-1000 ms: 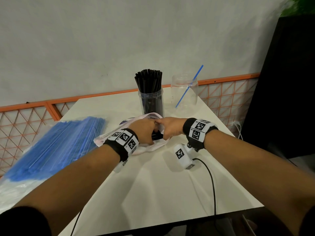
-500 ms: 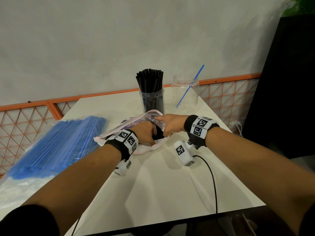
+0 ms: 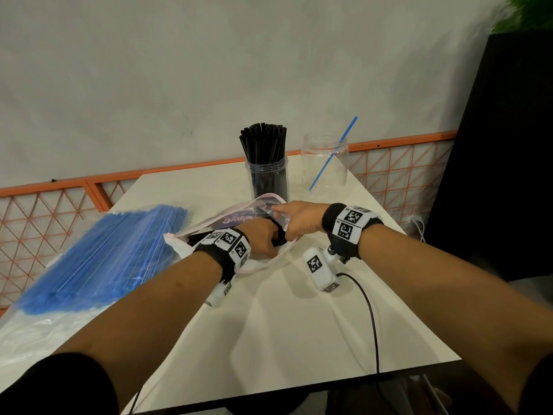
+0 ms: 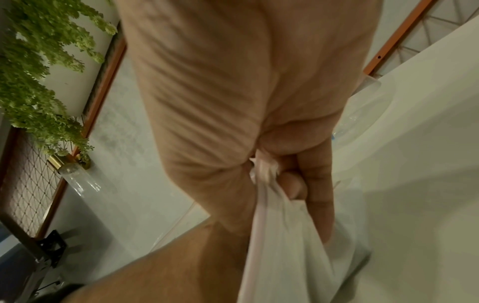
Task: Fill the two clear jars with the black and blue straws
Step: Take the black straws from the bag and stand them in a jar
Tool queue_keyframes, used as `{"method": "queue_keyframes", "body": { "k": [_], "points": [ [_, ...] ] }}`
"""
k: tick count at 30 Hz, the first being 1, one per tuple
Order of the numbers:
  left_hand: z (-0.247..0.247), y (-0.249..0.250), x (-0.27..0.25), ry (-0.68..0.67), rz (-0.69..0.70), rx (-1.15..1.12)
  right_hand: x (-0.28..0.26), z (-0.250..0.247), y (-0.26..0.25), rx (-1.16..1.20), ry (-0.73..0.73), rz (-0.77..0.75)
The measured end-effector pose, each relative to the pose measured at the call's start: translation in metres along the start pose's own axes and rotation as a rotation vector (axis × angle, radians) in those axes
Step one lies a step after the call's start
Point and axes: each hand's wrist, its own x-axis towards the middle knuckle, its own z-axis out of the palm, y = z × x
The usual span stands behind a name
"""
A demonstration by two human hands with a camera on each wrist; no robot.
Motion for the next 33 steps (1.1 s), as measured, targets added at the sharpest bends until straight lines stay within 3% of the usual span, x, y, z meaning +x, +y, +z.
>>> {"method": "queue_keyframes", "body": {
  "k": [8,12,15,18,21,24,28,33],
  "points": [
    [-0.001,-0.007,-0.003,0.020,-0.023,-0.073,0.002,0.002,0.004,0.040,-0.046,0.010],
    [-0.009,-0.016,-0.012,0.176,-0.010,-0.108,0.005,0.002,0.009,0.070,-0.120,0.024],
    [-0.029,-0.016,-0.023,0.297,-0.007,-0.337,0.009,0.005,0.011,0.024,-0.150,0.045],
    [-0.053,-0.007,-0.031,0.378,-0.024,-0.790,0.012,0.005,0.008,-0.042,-0.162,0.050],
    [-0.079,0.011,-0.043,0.452,0.113,-1.209,0.013,0.006,0.003,-0.099,-0.177,0.048],
    [-0.099,0.026,-0.053,0.516,0.263,-1.445,0.015,0.008,0.003,-0.112,-0.164,0.054],
    [-0.103,0.043,-0.057,0.451,0.376,-1.617,0.019,0.014,0.005,-0.098,-0.171,0.059],
    [-0.074,0.049,-0.052,0.378,0.301,-1.521,0.021,0.015,0.007,-0.119,-0.185,0.058]
  ]
}}
